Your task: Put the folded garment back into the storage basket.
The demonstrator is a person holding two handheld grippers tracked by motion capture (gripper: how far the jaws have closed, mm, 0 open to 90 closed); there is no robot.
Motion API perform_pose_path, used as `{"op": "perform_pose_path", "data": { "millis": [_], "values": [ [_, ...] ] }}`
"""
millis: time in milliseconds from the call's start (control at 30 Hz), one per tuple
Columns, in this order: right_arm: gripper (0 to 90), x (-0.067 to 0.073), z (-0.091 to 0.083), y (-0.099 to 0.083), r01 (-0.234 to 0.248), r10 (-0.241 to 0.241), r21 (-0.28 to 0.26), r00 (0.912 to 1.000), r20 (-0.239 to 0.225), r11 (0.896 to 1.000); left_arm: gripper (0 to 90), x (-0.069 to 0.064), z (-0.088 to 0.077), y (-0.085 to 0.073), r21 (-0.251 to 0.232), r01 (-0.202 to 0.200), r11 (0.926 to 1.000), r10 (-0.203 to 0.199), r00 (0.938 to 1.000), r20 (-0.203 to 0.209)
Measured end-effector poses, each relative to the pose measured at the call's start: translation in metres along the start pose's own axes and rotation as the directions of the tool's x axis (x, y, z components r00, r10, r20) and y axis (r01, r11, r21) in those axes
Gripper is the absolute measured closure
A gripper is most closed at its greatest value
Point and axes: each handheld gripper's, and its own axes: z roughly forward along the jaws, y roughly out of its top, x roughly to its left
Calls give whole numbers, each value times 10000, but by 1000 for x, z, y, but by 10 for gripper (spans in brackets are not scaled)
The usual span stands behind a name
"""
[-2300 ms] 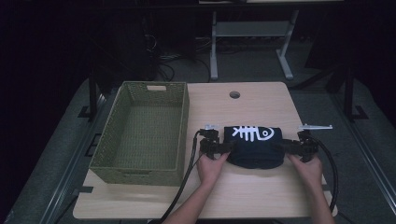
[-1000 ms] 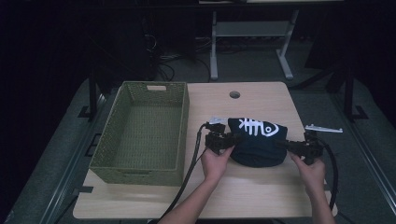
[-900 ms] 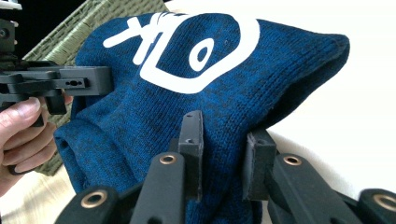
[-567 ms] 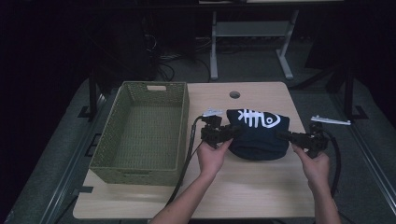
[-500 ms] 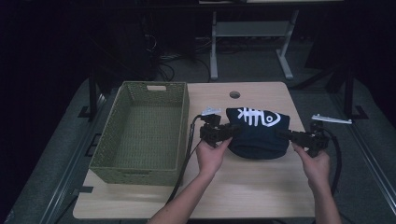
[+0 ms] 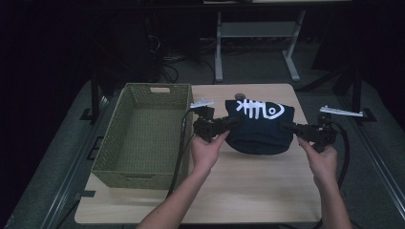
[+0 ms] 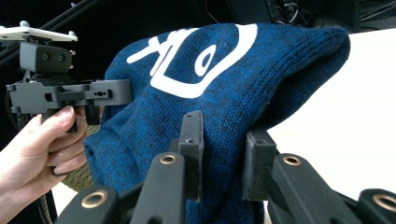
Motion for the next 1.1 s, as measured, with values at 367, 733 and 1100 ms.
{"op": "perform_pose_path", "data": {
  "millis": [367,733,1100],
  "values": [
    [733,11,10,7,-44,40,-102,9990,-446,9999,684,5,-20,14,20,61,10000,-61,9998,171],
    [731,25,19,16,174,-174,0,9986,-509,9998,680,15,-36,22,98,225,9997,-229,9988,426],
    [730,39,35,23,398,-388,155,9975,-594,9991,678,23,-55,28,93,190,9998,-192,9993,313]
  ]
}}
